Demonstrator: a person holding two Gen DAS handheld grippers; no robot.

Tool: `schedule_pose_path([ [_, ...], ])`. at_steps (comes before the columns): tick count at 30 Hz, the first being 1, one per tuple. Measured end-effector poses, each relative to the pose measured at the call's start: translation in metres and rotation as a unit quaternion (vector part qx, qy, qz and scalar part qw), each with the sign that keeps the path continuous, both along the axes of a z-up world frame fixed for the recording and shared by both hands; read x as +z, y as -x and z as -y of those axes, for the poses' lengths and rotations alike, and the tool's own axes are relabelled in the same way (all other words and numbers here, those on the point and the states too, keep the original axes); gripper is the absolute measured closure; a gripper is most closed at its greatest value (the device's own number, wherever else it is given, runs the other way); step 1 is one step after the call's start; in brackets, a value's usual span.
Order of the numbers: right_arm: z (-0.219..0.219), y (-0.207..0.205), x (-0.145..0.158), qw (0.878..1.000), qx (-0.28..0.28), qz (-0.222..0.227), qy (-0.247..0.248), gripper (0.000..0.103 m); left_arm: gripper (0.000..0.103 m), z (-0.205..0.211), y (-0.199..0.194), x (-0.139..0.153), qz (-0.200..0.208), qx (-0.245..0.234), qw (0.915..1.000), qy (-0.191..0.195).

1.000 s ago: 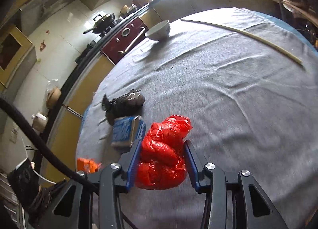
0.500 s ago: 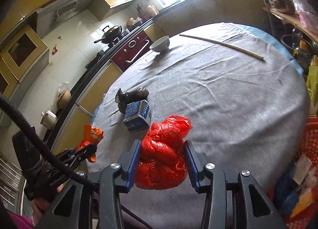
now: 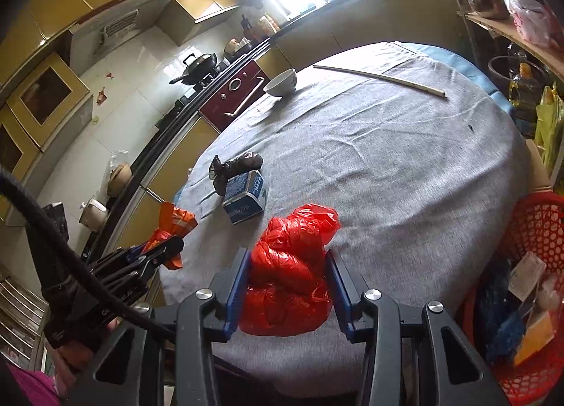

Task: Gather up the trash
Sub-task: 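Carry the red bag to the basket and release it with the right tool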

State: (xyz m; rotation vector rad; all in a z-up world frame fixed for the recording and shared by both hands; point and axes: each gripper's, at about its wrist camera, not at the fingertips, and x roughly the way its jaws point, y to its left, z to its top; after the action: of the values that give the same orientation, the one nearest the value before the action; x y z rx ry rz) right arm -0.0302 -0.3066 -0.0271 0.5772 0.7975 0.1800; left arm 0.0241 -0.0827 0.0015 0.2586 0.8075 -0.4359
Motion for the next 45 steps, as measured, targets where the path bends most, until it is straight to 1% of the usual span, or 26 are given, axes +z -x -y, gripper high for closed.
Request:
schedule_pose_path([
  [9,0.018,0.017,-0.007,1.0,-0.02,-0.005,-0.017,0.057,0.077,0.024,0.009,-0.004,0.015,-0.004,0.999,-0.041],
  [20,0.028,0.02,-0.015,0.999,-0.028,-0.007,-0.036,0.057,0.077,0.042,0.013,-0.009,0.017,-0.008,0.9972,-0.073],
  [33,0.041,0.028,-0.019,0.998,-0.041,-0.006,-0.051,0.057,0.076,0.066,0.018,-0.012,0.02,-0.032,0.9945,-0.098],
  [45,0.057,0.037,-0.023,0.996,-0.057,-0.003,-0.062,0.057,0.076,0.084,0.023,-0.013,0.019,-0.051,0.9922,-0.112],
])
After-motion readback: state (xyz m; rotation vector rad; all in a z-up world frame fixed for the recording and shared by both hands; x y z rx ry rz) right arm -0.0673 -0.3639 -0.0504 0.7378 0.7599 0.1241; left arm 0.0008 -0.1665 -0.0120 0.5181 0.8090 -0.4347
